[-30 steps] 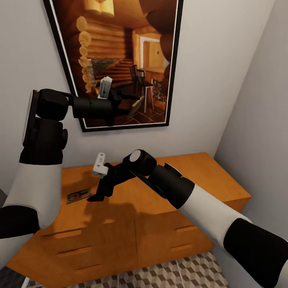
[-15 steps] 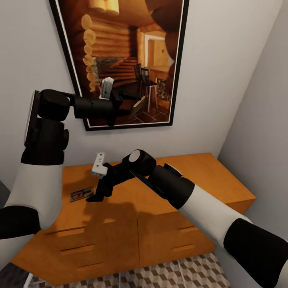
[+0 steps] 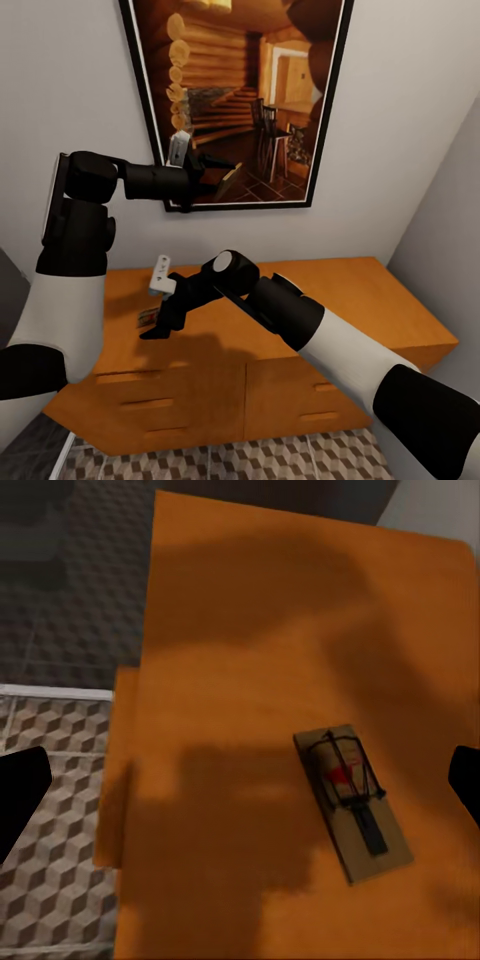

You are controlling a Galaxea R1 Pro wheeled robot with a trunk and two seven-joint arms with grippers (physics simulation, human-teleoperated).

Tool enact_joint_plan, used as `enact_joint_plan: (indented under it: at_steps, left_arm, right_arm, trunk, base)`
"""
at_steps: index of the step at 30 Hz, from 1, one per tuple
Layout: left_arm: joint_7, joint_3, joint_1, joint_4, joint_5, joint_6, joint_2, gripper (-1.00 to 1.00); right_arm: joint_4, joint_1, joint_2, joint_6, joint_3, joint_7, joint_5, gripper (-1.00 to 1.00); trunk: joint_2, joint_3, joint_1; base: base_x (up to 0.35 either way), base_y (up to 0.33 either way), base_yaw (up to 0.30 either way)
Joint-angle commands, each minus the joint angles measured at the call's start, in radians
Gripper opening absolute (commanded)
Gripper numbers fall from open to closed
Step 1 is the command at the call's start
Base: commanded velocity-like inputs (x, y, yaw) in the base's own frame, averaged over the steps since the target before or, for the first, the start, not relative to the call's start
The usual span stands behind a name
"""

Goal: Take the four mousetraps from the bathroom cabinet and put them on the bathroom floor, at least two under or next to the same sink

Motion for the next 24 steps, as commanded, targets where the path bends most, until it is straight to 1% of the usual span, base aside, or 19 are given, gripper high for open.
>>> enact_joint_plan:
  at_steps: [1, 6, 7, 9, 10, 11, 13, 14, 16, 20, 24]
  left_arm:
    - [0.008, 0.0, 0.0, 0.0, 0.007, 0.004, 0.0, -1.0]
    - [0.008, 0.0, 0.002, 0.003, 0.007, 0.003, 0.0, -1.0]
    - [0.008, 0.0, 0.002, 0.003, 0.007, 0.003, 0.0, -1.0]
    - [0.008, 0.0, 0.002, 0.004, 0.007, 0.003, 0.0, -1.0]
    - [0.008, 0.0, 0.002, 0.004, 0.007, 0.003, 0.0, -1.0]
    - [0.008, 0.0, 0.002, 0.004, 0.007, 0.003, 0.0, -1.0]
    - [0.008, 0.0, 0.002, 0.005, 0.007, 0.004, 0.0, -1.0]
    - [0.008, 0.0, 0.002, 0.005, 0.007, 0.004, 0.0, -1.0]
    - [0.008, 0.0, 0.002, 0.005, 0.007, 0.004, 0.0, -1.0]
    - [0.008, 0.0, 0.003, 0.004, 0.007, 0.004, 0.0, -1.0]
    - [0.008, 0.0, 0.007, 0.004, 0.007, 0.004, 0.0, -1.0]
  right_arm:
    - [-0.002, -0.001, 0.0, 0.007, 0.004, 0.002, 0.0, 1.0]
    - [-0.027, -0.001, -0.001, 0.007, 0.012, 0.011, 0.003, 1.0]
    - [-0.035, -0.001, -0.002, 0.007, 0.017, 0.024, 0.004, 1.0]
    - [-0.043, -0.001, -0.003, 0.006, 0.039, 0.075, 0.008, 1.0]
    - [-0.045, -0.001, -0.003, 0.006, 0.055, 0.101, 0.019, 1.0]
    - [-0.046, -0.001, -0.004, 0.005, 0.062, 0.113, 0.027, 1.0]
    - [-0.048, -0.001, -0.001, 0.003, 0.081, 0.144, 0.07, 1.0]
    - [-0.049, -0.001, 0.0, 0.002, 0.086, 0.152, 0.091, 1.0]
    - [-0.049, -0.001, 0.0, 0.0, 0.09, 0.16, 0.111, 1.0]
    - [-0.05, -0.001, 0.0, -0.003, 0.093, 0.167, 0.127, 1.0]
    - [-0.05, -0.001, 0.0, -0.004, 0.09, 0.169, 0.13, 1.0]
  trunk:
    - [-0.001, -0.002, 0.0]
    - [-0.001, -0.007, 0.0]
    - [-0.001, -0.007, 0.0]
    - [-0.001, -0.008, 0.0]
    - [-0.001, -0.008, 0.0]
    - [-0.001, -0.008, 0.0]
    - [-0.001, -0.008, 0.0]
    - [-0.001, -0.008, 0.0]
    - [-0.001, -0.008, 0.0]
    - [-0.001, -0.008, 0.0]
    - [-0.001, -0.008, 0.0]
  base:
    - [0.0, 0.0, 0.18]
    - [0.0, 0.0, 0.135]
    - [0.0, 0.0, 0.048]
    - [0.01, -0.009, 0.025]
    - [0.068, -0.061, 0.013]
    - [0.096, -0.086, 0.01]
    - [0.167, -0.15, 0.005]
    - [0.208, -0.185, 0.003]
    - [0.202, -0.147, 0.002]
    - [0.085, -0.051, 0.001]
    - [0.016, -0.01, 0.0]
